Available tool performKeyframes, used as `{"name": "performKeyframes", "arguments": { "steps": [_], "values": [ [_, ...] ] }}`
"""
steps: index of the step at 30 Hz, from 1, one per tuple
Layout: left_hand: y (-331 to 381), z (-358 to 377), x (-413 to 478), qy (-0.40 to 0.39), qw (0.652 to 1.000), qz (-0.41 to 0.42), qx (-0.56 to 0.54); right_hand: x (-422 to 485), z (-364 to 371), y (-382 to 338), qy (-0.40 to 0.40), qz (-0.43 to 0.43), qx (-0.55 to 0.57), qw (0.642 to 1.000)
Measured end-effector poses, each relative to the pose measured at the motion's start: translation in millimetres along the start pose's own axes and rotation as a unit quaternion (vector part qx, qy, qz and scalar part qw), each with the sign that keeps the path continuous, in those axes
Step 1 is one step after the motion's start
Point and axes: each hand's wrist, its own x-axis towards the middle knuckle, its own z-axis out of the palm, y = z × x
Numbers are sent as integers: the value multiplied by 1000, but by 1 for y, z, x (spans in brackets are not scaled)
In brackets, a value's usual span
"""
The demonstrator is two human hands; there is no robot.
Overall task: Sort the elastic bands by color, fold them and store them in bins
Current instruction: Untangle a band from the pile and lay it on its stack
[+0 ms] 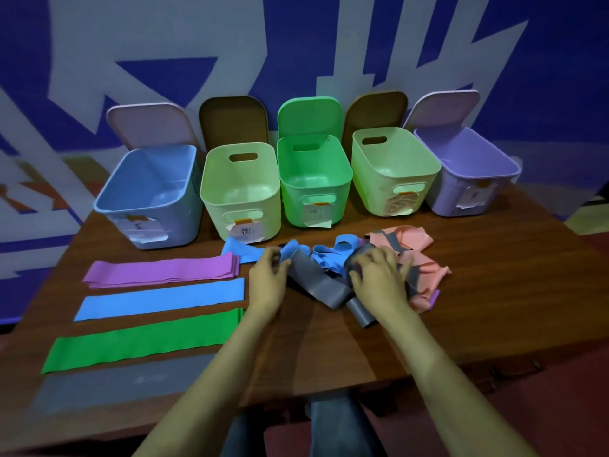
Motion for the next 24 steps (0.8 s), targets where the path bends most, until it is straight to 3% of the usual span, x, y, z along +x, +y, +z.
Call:
{"name": "performKeyframes", "arguments": {
  "steps": [2, 4, 8, 13, 16, 20, 22, 24],
  "values": [
    [13, -9, 1, 13, 995, 26, -94, 2, 2, -9, 30, -68, 154, 985],
    [25, -20, -2, -13, 980, 26, -199, 3, -1, -27, -34, -95, 300, 949],
    [40, -31, -7, -87, 961, 42, -259, 11, -1, -56, -42, -89, 363, 926],
    [41, -40, 5, -14, 939, -69, -338, 20, -13, -53, 29, -13, 469, 883],
    [45, -40, 10, -64, 948, -82, -300, 21, -23, -47, 2, -13, 471, 882],
    [53, -43, 9, -174, 977, -22, -117, 25, -22, -35, -54, -106, 343, 932],
    [48, -42, 11, -140, 987, 11, -76, 27, -24, -30, -50, -126, 342, 930],
    [41, -40, 16, -66, 990, -12, -123, 27, -28, -28, -25, -111, 417, 902]
  ]
}}
